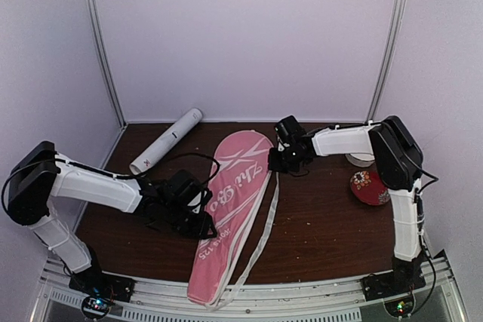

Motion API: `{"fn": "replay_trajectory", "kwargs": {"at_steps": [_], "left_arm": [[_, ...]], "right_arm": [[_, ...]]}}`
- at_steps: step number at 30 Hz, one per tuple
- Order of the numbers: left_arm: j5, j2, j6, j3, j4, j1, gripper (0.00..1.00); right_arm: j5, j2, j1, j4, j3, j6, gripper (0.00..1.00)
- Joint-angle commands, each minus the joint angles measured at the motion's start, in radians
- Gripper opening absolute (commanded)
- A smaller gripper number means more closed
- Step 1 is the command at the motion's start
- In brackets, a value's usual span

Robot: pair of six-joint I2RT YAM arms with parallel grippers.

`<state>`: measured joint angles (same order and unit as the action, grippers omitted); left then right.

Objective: Pack up the badminton gear

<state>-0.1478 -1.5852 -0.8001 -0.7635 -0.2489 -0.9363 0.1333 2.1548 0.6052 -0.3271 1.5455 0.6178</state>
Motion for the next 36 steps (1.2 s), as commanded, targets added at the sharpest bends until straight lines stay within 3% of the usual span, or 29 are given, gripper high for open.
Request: {"fn": "replay_trajectory", "kwargs": {"at_steps": [1, 9, 15, 19, 23, 28, 34, 36], "left_arm": [[0.007, -0.093, -0.130, 0.031, 0.080, -0.006, 0.38], [0.010, -0.104, -0.182, 0.031, 0.143, -0.006, 0.36], [0.002, -0.138, -0.193, -0.020, 0.199, -0.003, 0.36], [0.013, -0.151, -0.131, -0.048, 0.237, 0.014, 0.44], [-0.010, -0.118, 0.002, -0.053, 0.254, 0.021, 0.52], [-0.015, 0.039, 0.206, 0.026, 0.254, -0.019, 0.63], [0.178, 0.284, 0.534, 0.104, 0.167, -0.263, 0.65], [0.151, 0.361, 0.585, 0.186, 0.214, -0.320, 0.66]], "right_arm": [[0.018, -0.080, 0.045, 0.031, -0.122, 0.088, 0.00], [0.047, -0.114, 0.102, 0.137, -0.229, 0.190, 0.00], [0.054, -0.040, 0.098, 0.066, -0.069, 0.120, 0.00], [0.032, -0.002, 0.092, 0.005, 0.034, 0.066, 0.00], [0.026, -0.004, 0.049, -0.008, 0.031, 0.025, 0.00], [0.042, -0.004, -0.005, -0.026, 0.004, -0.010, 0.00], [0.069, 0.011, -0.012, -0.030, 0.016, -0.024, 0.00], [0.068, 0.015, -0.013, -0.037, 0.024, -0.029, 0.00]]}}
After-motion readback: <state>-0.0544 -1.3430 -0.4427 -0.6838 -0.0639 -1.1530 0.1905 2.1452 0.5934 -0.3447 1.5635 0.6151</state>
